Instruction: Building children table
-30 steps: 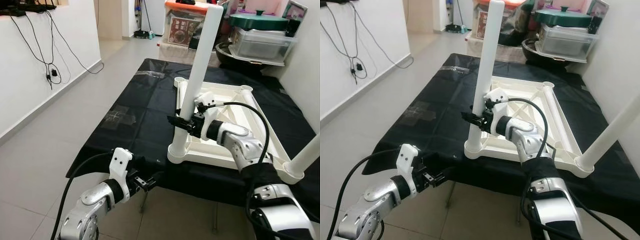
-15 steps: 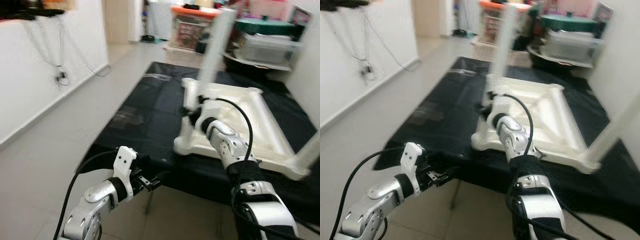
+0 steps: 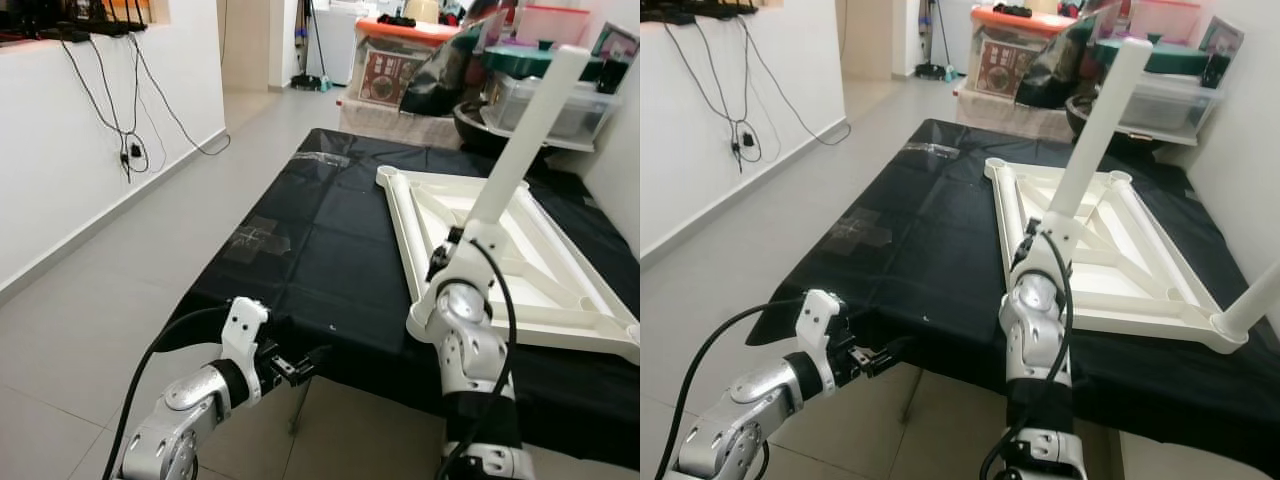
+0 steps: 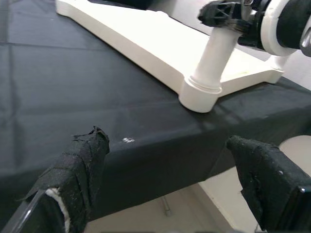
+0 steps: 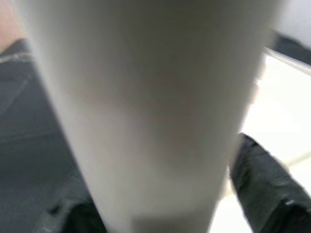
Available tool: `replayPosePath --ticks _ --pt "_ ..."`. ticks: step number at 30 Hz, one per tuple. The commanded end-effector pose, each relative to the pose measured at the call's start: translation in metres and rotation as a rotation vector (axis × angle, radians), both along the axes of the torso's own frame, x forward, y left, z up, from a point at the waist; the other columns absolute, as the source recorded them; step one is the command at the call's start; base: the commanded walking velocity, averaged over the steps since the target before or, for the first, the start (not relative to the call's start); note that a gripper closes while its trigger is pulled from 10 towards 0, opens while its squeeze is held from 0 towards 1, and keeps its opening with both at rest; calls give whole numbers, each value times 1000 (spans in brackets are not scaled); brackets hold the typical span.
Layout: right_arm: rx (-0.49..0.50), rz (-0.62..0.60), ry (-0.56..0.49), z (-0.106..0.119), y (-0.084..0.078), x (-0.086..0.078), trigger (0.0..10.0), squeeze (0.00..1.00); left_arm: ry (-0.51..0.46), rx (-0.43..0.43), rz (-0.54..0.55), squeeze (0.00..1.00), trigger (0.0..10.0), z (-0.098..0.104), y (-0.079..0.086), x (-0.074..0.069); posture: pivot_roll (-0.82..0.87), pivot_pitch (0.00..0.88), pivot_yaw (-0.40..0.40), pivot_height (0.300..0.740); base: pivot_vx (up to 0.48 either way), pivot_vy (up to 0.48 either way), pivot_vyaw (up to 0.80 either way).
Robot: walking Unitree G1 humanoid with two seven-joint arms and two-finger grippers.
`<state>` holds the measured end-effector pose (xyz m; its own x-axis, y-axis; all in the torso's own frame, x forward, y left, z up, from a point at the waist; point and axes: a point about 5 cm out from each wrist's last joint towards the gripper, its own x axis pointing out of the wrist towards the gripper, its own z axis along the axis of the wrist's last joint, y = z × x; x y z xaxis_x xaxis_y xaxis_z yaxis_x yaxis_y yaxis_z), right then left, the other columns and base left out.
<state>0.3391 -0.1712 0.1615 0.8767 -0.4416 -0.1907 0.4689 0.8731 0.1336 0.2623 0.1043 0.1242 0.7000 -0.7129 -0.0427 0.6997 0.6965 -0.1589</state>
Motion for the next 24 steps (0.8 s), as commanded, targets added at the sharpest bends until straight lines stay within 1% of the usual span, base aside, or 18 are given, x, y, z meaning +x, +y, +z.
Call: replayPosePath --ticks 1,2,5,6,7,8,9,11,12,14,15,16,17,18,19,21,23,24 --pt "13 -24 -13 4 -4 0 10000 1000 5 9 1 0 10000 -3 1 1 74 0 -95 740 0 0 0" --pt "-9 28 -83 20 -1 3 10000 1000 5 5 -1 0 10000 -4 -1 -1 67 0 -98 740 0 0 0" --pt "-26 45 -112 26 -5 5 10000 1000 6 3 -2 0 10000 -4 -2 -1 67 0 -101 740 0 0 0" --pt "-13 84 -141 32 -11 9 10000 596 8 2 -2 0 10000 -5 -3 -2 70 0 -102 740 0 0 0" --pt "-13 84 -141 32 -11 9 10000 596 8 2 -2 0 10000 -5 -3 -2 70 0 -102 740 0 0 0" --pt "10 135 -189 41 -18 14 10000 0 8 2 -1 0 10000 -5 -3 -2 72 0 -105 740 0 0 0" --pt "19 177 -247 50 -25 17 10000 0 8 2 1 0 10000 -6 -3 -2 73 0 -107 740 0 0 0" --pt "21 204 -287 56 -29 18 10000 0 8 2 2 0 10000 -6 -3 -2 73 0 -107 740 0 0 0" --pt "-24 285 -369 70 -33 19 10000 0 7 2 3 0 10000 -5 -2 -1 68 0 -104 740 0 0 0" --pt "-24 285 -369 70 -33 19 10000 0 7 2 3 0 10000 -5 -2 -1 68 0 -104 740 0 0 0" --pt "-111 607 -435 81 -32 21 10000 0 9 6 0 0 10000 -7 -2 -1 53 0 -93 740 0 0 0" --pt "-111 607 -435 81 -32 21 10000 0 9 6 0 0 10000 -7 -2 -1 53 0 -93 740 0 0 0" --pt "-125 754 -420 79 -29 22 10000 0 9 7 -6 0 10000 -7 -3 0 53 0 -93 740 0 0 0" --pt "-125 754 -420 79 -29 22 10000 0 9 7 -6 0 10000 -7 -3 0 53 0 -93 740 0 0 0" --pt "-136 880 -384 72 -23 22 10000 0 8 7 -10 0 10000 -7 -4 0 57 0 -98 740 0 0 0" --pt "-163 1046 -326 61 -6 23 10000 0 4 4 -8 0 10000 -6 -5 3 66 0 -102 740 0 0 0" --pt "-175 1094 -312 58 2 24 10000 0 3 4 -5 0 10000 -5 -5 4 66 0 -102 740 0 0 0" --pt "-184 1163 -305 57 14 24 10000 0 3 4 -3 0 10000 -6 -4 4 66 0 -104 740 0 0 0"
